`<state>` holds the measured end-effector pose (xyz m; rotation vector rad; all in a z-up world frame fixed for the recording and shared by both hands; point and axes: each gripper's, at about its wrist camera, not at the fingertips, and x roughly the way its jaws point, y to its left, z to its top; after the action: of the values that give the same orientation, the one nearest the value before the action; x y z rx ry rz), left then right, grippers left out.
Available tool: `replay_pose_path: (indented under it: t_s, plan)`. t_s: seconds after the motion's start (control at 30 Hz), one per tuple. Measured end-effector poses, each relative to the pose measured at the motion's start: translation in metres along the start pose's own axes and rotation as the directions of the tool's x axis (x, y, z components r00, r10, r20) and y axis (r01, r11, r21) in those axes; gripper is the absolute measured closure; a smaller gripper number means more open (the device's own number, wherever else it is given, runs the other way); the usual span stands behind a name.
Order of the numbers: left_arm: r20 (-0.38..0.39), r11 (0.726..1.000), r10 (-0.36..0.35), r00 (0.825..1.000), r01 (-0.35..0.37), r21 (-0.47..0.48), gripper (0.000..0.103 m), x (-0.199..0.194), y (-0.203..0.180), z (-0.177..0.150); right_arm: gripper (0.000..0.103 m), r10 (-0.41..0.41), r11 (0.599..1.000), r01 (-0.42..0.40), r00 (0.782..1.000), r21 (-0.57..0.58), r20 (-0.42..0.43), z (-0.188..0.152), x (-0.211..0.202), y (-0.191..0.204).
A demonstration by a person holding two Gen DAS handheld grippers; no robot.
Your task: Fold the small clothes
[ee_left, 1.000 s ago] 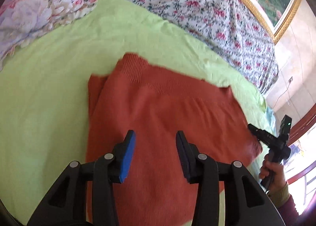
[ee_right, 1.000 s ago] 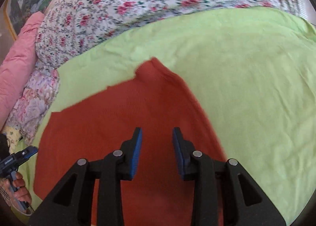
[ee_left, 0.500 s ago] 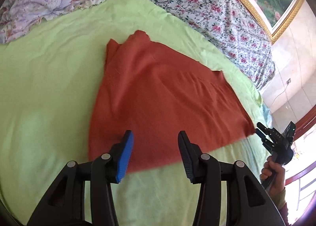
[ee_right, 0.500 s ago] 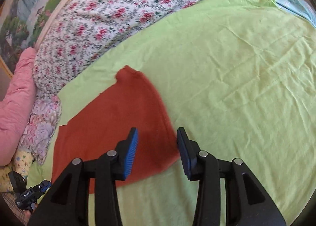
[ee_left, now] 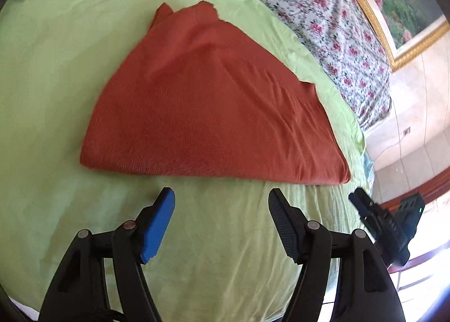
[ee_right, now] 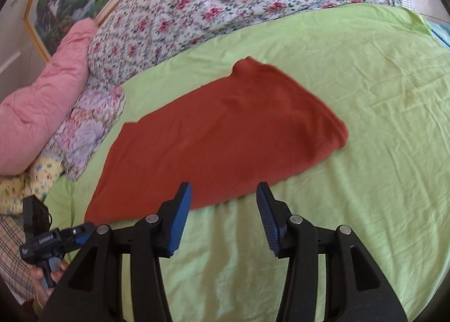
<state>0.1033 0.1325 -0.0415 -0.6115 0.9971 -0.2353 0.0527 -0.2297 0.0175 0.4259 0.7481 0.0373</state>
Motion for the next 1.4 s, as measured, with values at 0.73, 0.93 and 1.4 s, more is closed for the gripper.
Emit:
replay_pose_path:
  t_s: [0.73, 0.93, 1.4]
  plan:
    - [0.17, 0.983, 0.126, 0.977, -0.099, -0.157, 0.062, 0.035, 0.01, 0.062, 0.052, 0.077, 0.997, -0.078, 0.996, 0.0, -0.043, 0.0, 0.009, 0.006]
    - [0.263, 0.985, 0.139, 0.955, -0.162, 0.067, 0.084, 0.024, -0.05, 0.071, 0.052, 0.109, 0.993, -0.107, 0.993, 0.038, -0.037, 0.025, 0.016, -0.015]
    - [0.098, 0.797, 0.11, 0.989, -0.147, 0.586, 0.09, 0.17, -0.234, 0.028, 0.051, 0.239, 0.962, -0.227, 0.968, 0.152, -0.07, 0.12, 0.065, -0.081]
